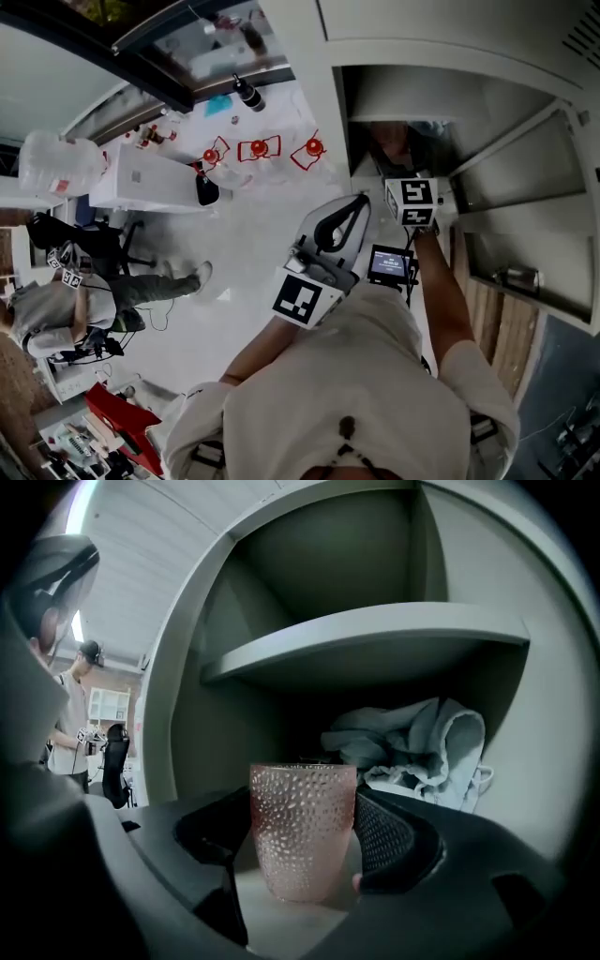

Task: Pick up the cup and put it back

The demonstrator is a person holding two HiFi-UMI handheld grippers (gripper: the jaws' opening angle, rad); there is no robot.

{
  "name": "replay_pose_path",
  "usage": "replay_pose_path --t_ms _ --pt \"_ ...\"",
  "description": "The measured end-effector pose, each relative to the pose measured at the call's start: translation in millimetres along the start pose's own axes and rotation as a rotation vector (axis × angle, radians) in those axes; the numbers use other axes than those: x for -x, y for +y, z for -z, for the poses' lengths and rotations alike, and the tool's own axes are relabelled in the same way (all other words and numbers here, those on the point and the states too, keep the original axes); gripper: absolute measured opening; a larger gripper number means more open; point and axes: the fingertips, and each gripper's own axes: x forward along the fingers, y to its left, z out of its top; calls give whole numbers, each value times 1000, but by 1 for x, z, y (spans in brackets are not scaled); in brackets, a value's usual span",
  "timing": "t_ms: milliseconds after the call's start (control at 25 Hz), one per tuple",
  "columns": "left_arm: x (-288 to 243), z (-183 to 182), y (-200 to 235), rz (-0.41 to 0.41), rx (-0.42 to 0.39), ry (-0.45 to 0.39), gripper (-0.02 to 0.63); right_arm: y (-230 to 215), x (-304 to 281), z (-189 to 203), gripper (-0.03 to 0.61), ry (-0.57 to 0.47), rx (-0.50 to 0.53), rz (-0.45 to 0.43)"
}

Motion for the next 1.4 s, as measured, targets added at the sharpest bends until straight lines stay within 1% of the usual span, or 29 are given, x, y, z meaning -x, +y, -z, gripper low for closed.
replay_pose_path --t_ms 160,320,480,600,760,840,920,1080,1120,1160,1200,1240,1320,1400 --pt "-5 2 4 9 -7 8 9 -5 -10 7 353 4 -20 15" --pt "-7 4 6 19 5 22 9 -4 -10 12 353 4 -32 27" --pt "-8 8 5 25 9 28 9 -1 -11 19 353 27 -13 12" --pt "-7 10 3 26 14 29 9 0 -8 22 353 41 -26 3" --pt "-3 11 -1 16 20 26 9 -1 4 17 353 22 -39 9" --pt "-1 13 -2 11 10 25 9 -1 12 13 353 13 -38 10" --pt "1 15 -3 4 -5 17 9 0 23 9 353 0 -54 8" --pt "6 16 -12 -7 4 5 9 8 55 -3 351 -42 -91 -11" --pt "7 16 -16 -5 6 2 9 10 65 -7 341 -56 -99 -11" --pt "8 15 -19 -3 7 0 9 11 77 -10 297 -71 -107 -5" --pt "9 16 -23 -1 5 -3 9 12 89 -14 224 -85 -113 6" --pt "11 16 -26 1 3 -5 9 13 101 -17 171 -98 -114 16" --pt "16 18 -33 3 2 -4 9 17 124 -24 108 -119 -112 26" --pt "22 18 -39 0 5 -4 9 19 145 -30 65 -144 -109 31"
